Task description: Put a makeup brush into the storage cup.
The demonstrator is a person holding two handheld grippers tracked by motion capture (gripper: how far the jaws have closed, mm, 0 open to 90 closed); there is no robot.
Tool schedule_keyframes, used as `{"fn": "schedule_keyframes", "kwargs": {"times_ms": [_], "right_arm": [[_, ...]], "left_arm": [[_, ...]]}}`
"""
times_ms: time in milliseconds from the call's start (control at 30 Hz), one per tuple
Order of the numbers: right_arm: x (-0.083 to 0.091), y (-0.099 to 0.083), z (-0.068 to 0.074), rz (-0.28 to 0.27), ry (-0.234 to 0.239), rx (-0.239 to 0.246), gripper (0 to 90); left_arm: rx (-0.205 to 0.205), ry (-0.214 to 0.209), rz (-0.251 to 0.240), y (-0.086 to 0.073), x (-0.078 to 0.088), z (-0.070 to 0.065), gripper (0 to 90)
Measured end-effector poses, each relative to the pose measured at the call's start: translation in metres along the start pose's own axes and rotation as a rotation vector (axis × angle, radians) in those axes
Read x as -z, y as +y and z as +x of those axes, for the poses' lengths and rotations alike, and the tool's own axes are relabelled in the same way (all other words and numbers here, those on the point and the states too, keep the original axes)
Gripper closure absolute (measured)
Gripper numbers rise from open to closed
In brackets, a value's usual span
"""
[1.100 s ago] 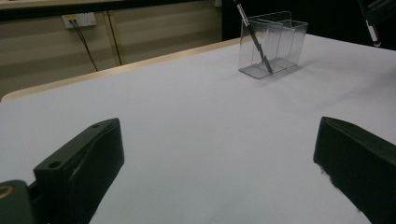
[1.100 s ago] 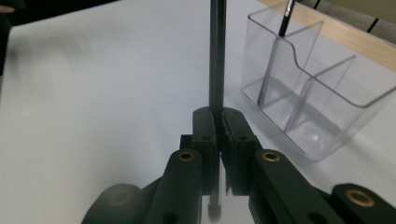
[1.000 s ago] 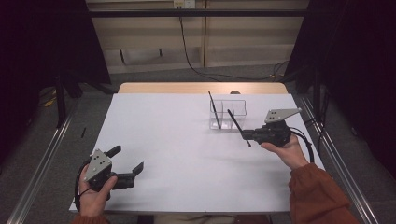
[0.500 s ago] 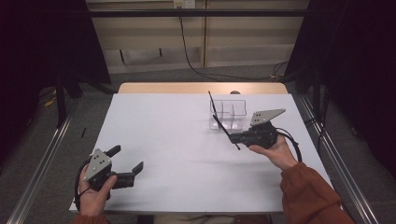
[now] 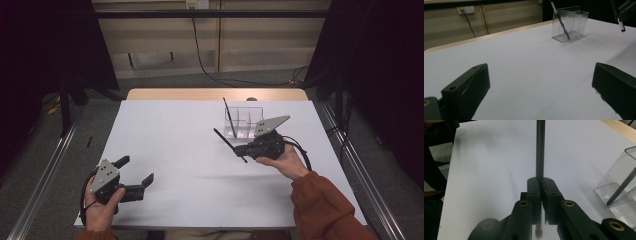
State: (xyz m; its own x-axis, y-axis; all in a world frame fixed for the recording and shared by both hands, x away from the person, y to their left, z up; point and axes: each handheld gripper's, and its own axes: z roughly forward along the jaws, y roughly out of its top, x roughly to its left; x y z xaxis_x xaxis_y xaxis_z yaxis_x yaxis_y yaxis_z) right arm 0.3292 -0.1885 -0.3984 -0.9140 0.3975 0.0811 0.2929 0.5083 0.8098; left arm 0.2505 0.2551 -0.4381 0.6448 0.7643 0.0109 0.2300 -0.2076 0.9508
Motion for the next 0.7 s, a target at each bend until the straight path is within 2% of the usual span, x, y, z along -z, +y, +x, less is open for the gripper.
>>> {"fn": "schedule_keyframes", "kwargs": {"times_ms": [233, 567, 700], "right_arm": [[-0.007, 0.01, 0.005, 0.009, 0.017, 0.027, 84.8], [-0.018, 0.023, 0.007, 0.095, 0.04, 0.07, 84.8], [-0.022, 0.028, 0.009, 0.146, 0.048, 0.1, 84.8]], "left_arm": [[0.001, 0.0, -0.004, 0.0, 0.0, -0.001, 1.7], [0.004, -0.005, -0.001, 0.001, -0.001, 0.0, 1.7], [0.005, -0.009, -0.003, 0.001, -0.001, 0.0, 2.0]]}}
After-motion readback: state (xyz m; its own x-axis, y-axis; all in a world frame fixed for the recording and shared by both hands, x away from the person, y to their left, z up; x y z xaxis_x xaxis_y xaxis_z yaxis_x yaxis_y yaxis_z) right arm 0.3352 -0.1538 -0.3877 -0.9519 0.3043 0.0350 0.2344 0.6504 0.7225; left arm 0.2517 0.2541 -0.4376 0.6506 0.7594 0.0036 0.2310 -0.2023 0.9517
